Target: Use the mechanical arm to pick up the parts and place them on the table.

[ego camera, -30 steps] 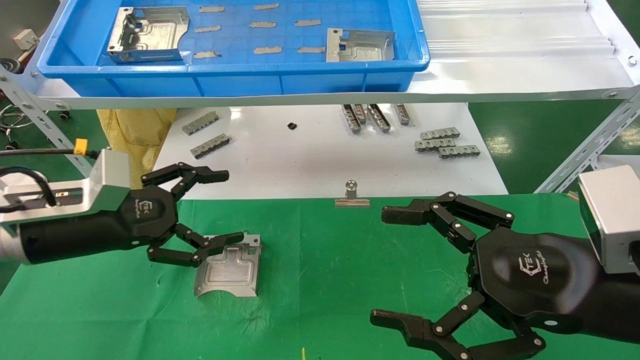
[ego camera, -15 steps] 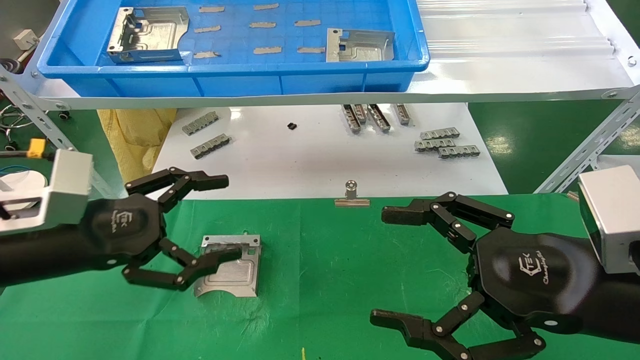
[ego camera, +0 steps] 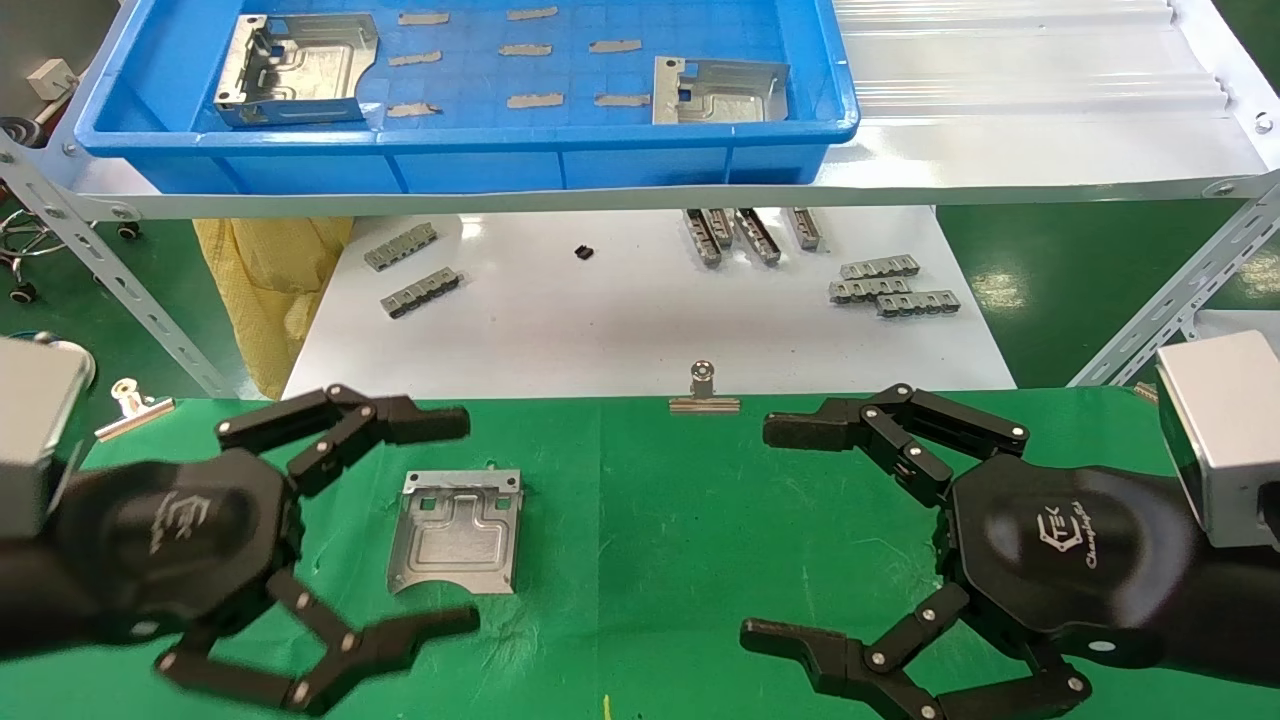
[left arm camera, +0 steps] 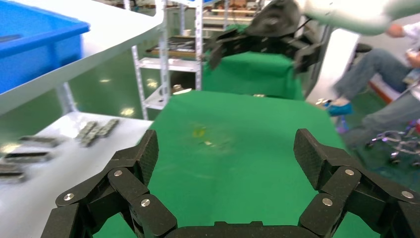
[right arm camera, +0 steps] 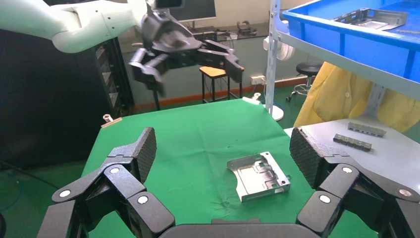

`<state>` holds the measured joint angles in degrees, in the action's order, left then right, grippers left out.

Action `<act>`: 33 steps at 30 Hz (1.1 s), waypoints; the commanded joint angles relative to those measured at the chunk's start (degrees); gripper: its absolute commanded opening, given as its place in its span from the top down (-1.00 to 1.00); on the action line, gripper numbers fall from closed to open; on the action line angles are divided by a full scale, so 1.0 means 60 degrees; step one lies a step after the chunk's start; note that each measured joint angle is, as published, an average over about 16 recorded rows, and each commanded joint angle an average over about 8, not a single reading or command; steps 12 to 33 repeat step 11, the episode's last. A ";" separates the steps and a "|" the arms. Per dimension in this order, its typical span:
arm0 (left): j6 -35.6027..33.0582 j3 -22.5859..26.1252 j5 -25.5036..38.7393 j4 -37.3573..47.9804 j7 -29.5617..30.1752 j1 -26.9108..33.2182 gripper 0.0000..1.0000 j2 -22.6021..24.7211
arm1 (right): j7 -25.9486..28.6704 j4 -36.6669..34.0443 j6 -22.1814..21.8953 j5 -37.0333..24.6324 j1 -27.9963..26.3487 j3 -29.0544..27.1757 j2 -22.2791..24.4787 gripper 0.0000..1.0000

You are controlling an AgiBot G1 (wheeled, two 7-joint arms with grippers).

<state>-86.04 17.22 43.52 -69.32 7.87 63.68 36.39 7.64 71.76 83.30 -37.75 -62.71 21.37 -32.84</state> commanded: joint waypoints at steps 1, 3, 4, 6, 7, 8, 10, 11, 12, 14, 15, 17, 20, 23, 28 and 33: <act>0.0033 -0.0115 -0.0160 -0.0409 0.0283 -0.0204 -1.00 -0.0132 | 0.0000 0.0000 0.0000 0.0000 0.0000 0.0000 0.0000 -1.00; 0.0051 -0.0197 -0.0280 -0.0712 0.0454 -0.0355 -1.00 -0.0226 | 0.0000 -0.0001 -0.0001 0.0000 0.0000 0.0000 0.0000 -1.00; 0.0058 -0.0229 -0.0327 -0.0828 0.0515 -0.0413 -1.00 -0.0262 | 0.0000 -0.0001 -0.0001 0.0000 0.0001 0.0000 0.0000 -1.00; 0.0066 -0.0267 -0.0386 -0.0963 0.0573 -0.0484 -1.00 -0.0305 | 0.0000 -0.0002 -0.0001 0.0001 0.0001 0.0000 0.0000 -1.00; 0.0069 -0.0281 -0.0407 -0.1007 0.0588 -0.0508 -1.00 -0.0320 | 0.0000 -0.0002 -0.0002 0.0001 0.0001 -0.0001 0.0001 -1.00; 0.0073 -0.0298 -0.0434 -0.1064 0.0613 -0.0537 -1.00 -0.0339 | 0.0000 -0.0002 -0.0002 0.0001 0.0002 -0.0001 0.0001 -1.00; 0.0077 -0.0304 -0.0442 -0.1074 0.0603 -0.0544 -1.00 -0.0343 | -0.0001 -0.0002 -0.0002 0.0001 0.0002 -0.0001 0.0001 -1.00; 0.0078 -0.0303 -0.0441 -0.1063 0.0597 -0.0541 -1.00 -0.0342 | 0.0000 -0.0002 -0.0002 0.0001 0.0002 -0.0001 0.0001 -1.00; 0.0078 -0.0303 -0.0441 -0.1063 0.0597 -0.0541 -1.00 -0.0342 | 0.0000 -0.0002 -0.0002 0.0001 0.0002 -0.0001 0.0001 -1.00; 0.0078 -0.0303 -0.0441 -0.1063 0.0597 -0.0541 -1.00 -0.0342 | 0.0000 -0.0002 -0.0002 0.0001 0.0002 -0.0001 0.0001 -1.00; 0.0078 -0.0303 -0.0441 -0.1063 0.0597 -0.0541 -1.00 -0.0342 | 0.0000 -0.0002 -0.0002 0.0001 0.0002 -0.0001 0.0001 -1.00; 0.0078 -0.0303 -0.0441 -0.1063 0.0597 -0.0541 -1.00 -0.0342 | 0.0000 -0.0002 -0.0002 0.0001 0.0002 -0.0001 0.0001 -1.00; 0.0078 -0.0303 -0.0441 -0.1063 0.0597 -0.0541 -1.00 -0.0342 | 0.0000 -0.0002 -0.0002 0.0001 0.0002 -0.0001 0.0001 -1.00; 0.0078 -0.0303 -0.0441 -0.1063 0.0597 -0.0541 -1.00 -0.0342 | 0.0000 -0.0002 -0.0002 0.0001 0.0002 -0.0001 0.0001 -1.00; 0.0078 -0.0303 -0.0441 -0.1063 0.0597 -0.0541 -1.00 -0.0342 | 0.0000 -0.0002 -0.0002 0.0001 0.0002 -0.0001 0.0001 -1.00; 0.0078 -0.0303 -0.0441 -0.1063 0.0597 -0.0541 -1.00 -0.0342 | 0.0000 -0.0002 -0.0002 0.0001 0.0002 -0.0001 0.0001 -1.00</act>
